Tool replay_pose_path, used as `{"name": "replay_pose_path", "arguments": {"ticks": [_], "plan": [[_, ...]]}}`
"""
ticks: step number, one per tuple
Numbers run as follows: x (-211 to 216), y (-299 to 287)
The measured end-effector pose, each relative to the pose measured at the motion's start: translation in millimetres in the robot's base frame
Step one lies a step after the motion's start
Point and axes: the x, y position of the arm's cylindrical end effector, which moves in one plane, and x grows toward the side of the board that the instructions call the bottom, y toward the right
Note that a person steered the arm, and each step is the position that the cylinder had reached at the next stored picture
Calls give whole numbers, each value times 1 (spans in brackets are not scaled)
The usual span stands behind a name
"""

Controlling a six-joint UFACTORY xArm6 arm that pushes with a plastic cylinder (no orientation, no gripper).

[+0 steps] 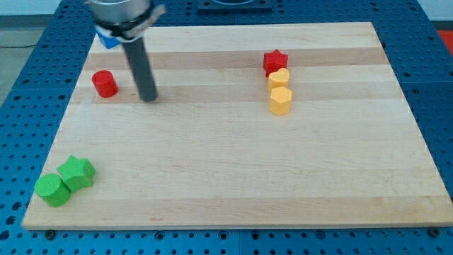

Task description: Push the red circle to the left of the yellow hexagon

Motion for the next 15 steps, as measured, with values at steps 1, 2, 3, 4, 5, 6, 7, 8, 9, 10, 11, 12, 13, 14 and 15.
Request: {"name": "replay_pose_path", "arguments": {"ticks": [1,2,3,4,5,6,7,8,9,10,11,12,13,14,15], "plan": [[15,-59],[16,-109],[2,-119],[-20,-116],[-26,-82],[-31,-45],[-45,-42],[-58,-36],[-74,-36],[-82,-31],[-69,-14],[-45,20],[-18,57],[-1,92],[-6,97]]}}
